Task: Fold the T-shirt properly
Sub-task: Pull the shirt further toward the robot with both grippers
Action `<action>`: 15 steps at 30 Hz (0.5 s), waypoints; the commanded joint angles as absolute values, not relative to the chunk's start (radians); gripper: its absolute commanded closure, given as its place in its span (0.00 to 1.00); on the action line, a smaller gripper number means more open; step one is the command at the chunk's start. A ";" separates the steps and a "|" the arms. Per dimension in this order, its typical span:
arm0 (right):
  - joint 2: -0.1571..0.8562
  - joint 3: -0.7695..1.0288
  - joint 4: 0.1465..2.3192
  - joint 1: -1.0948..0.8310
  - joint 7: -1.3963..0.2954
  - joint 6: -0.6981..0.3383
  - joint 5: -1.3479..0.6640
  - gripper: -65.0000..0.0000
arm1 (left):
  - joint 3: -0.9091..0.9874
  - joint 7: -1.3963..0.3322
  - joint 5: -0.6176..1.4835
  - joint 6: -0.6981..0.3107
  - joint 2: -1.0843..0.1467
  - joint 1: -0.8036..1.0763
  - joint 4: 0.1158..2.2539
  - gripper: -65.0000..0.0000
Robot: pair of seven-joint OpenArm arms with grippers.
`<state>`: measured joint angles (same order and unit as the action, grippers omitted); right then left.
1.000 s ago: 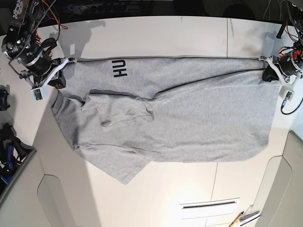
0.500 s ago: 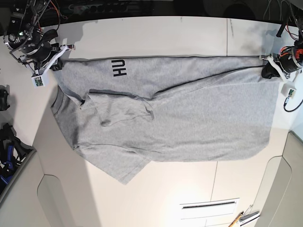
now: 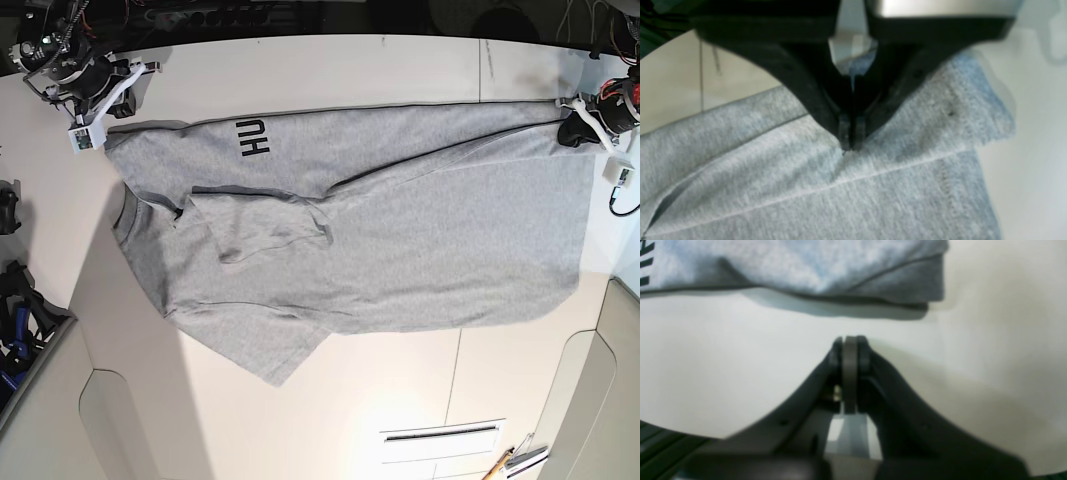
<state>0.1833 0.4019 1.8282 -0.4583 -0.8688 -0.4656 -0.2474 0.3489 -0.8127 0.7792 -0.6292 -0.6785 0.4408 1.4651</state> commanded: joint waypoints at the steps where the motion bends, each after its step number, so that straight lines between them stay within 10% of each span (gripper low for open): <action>1: 0.191 0.406 1.857 -0.468 -0.868 -0.467 -0.267 1.00 | 0.356 -0.838 0.745 -0.617 -0.696 0.449 1.467 1.00; 15: 0.192 0.403 1.986 -0.268 -0.830 -0.467 -0.263 1.00 | 0.356 -0.827 0.752 -0.617 -0.696 0.448 1.467 1.00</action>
<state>0.1829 0.3988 1.9705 -0.2749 -0.8494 -0.4671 -0.2550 0.3492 -0.8074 0.7769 -0.6285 -0.6785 0.4404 1.4651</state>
